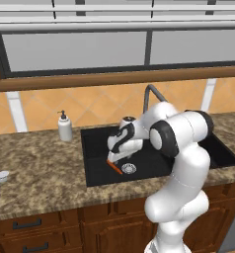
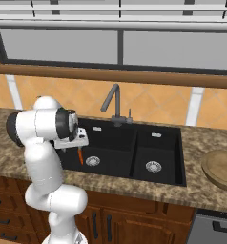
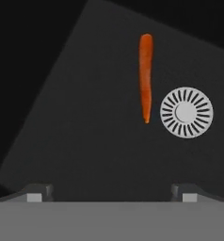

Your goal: Pick the carrot from the sink and place it in the bowl. Then pick the bowl and place it in the microwave. Then close the microwave door and press the start button.

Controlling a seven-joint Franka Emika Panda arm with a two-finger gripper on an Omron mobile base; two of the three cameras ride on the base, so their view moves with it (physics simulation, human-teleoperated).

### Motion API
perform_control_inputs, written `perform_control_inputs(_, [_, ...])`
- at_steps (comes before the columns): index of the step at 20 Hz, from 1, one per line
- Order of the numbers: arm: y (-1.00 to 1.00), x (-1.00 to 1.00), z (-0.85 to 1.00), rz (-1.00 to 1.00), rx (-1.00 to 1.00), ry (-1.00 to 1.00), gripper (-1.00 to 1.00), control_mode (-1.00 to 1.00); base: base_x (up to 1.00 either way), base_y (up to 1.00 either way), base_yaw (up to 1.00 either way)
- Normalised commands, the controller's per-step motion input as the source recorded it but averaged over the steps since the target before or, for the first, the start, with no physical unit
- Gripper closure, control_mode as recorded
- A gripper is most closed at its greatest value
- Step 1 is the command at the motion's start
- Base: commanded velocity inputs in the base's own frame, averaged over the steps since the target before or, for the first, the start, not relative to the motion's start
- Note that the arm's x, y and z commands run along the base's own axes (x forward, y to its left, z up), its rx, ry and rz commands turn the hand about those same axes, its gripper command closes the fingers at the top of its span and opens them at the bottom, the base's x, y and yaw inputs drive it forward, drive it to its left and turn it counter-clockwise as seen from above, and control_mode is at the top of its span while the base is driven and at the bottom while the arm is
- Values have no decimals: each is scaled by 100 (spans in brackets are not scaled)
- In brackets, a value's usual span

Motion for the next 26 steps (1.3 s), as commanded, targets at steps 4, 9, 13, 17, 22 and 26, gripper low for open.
perform_control_inputs(4, [3, 44, -31, -2, 0, 0, -100, -100, 0, 0, 0])
perform_control_inputs(9, [3, 46, -29, -7, 0, 0, -100, -100, 0, 0, 0])
perform_control_inputs(13, [3, 51, -39, -8, 0, -4, -100, -100, 0, 0, 0])
perform_control_inputs(17, [9, 43, -43, -7, 0, -7, -100, -100, 0, 0, 0])
perform_control_inputs(22, [20, 23, -38, -7, 0, -5, -100, -100, 0, 0, 0])
perform_control_inputs(26, [14, 26, -41, -5, 0, -1, -100, -100, 0, 0, 0])
